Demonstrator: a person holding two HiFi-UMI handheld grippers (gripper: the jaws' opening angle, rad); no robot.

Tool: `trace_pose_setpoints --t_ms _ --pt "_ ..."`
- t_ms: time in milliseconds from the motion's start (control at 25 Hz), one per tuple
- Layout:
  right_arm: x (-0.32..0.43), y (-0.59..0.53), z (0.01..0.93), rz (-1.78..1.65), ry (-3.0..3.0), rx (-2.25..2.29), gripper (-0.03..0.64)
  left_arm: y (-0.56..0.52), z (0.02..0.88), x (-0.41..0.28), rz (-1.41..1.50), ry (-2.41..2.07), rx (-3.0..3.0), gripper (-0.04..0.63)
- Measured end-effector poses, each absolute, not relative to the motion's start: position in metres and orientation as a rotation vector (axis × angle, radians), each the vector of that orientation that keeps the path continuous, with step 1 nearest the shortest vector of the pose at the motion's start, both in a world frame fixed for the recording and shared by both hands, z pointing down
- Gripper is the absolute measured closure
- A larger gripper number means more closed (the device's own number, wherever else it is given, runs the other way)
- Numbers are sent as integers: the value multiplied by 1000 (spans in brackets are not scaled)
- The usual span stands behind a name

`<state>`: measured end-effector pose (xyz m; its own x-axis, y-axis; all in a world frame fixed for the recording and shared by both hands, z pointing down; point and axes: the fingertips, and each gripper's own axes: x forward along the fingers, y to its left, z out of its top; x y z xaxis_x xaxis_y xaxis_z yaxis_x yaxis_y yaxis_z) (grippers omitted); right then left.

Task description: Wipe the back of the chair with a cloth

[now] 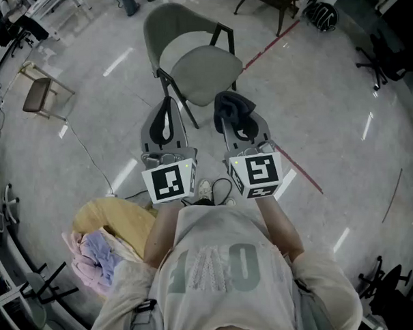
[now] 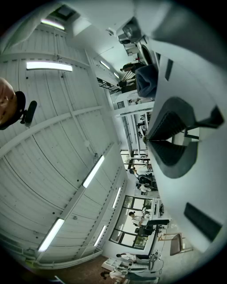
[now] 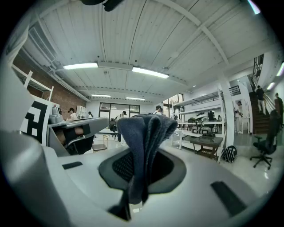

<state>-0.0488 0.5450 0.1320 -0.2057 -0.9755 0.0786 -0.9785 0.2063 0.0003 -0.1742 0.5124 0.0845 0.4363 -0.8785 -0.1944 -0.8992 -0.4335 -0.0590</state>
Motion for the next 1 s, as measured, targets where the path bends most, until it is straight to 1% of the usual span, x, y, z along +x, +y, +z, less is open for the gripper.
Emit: trace_pose_setpoints --t_ms 400,720,1000 --pt "-61 528 133 65 -2362 1925 558 489 87 -188 245 1585 -2544 580" --pt "-69 509 133 61 -2309 1960 558 456 102 -221 353 1655 -2601 580" --pt "-59 478 156 152 -2288 1942 558 432 113 -232 299 1692 -2565 580"
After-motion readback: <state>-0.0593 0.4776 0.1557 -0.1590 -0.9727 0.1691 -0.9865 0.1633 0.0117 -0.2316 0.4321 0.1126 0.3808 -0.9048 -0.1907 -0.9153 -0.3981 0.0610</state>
